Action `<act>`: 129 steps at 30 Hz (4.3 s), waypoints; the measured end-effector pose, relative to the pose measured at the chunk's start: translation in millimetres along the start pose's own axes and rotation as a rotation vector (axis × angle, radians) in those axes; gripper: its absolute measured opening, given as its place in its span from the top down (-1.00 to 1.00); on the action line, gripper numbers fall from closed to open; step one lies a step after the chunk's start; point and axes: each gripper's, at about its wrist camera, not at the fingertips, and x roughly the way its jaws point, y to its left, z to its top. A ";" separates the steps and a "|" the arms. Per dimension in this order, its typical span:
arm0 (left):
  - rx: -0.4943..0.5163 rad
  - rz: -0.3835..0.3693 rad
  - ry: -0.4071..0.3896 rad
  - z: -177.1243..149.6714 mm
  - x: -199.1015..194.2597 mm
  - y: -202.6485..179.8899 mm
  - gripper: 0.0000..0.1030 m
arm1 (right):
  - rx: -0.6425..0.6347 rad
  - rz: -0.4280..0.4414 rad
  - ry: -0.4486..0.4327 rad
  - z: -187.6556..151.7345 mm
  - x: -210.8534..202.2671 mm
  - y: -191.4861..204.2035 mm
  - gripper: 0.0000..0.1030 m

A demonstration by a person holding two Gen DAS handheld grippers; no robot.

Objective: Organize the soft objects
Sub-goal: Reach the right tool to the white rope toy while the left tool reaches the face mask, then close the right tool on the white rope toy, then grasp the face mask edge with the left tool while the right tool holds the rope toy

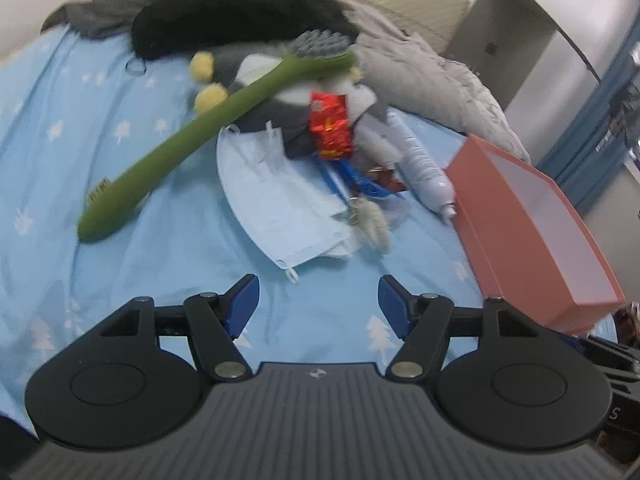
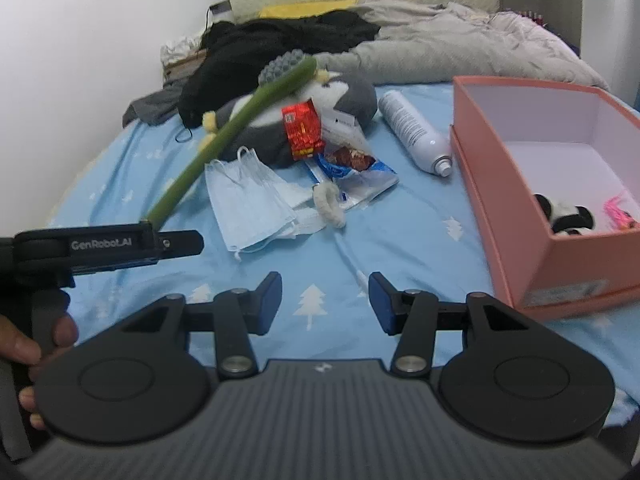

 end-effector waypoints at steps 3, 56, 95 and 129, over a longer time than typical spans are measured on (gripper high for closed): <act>-0.040 -0.001 0.019 4.5 24.0 14.1 -0.37 | -0.016 0.010 0.018 5.9 22.3 -1.6 0.02; -0.131 -0.108 0.093 -32.6 5.5 49.4 0.97 | -0.217 -0.041 0.073 -8.8 61.8 29.6 0.80; -0.110 0.060 0.148 -38.1 32.6 57.3 -0.48 | -0.130 0.058 0.098 -37.7 106.4 38.2 0.66; -0.126 -0.116 0.238 -33.2 73.6 33.5 0.20 | -0.112 0.186 0.130 -49.3 100.8 49.2 0.74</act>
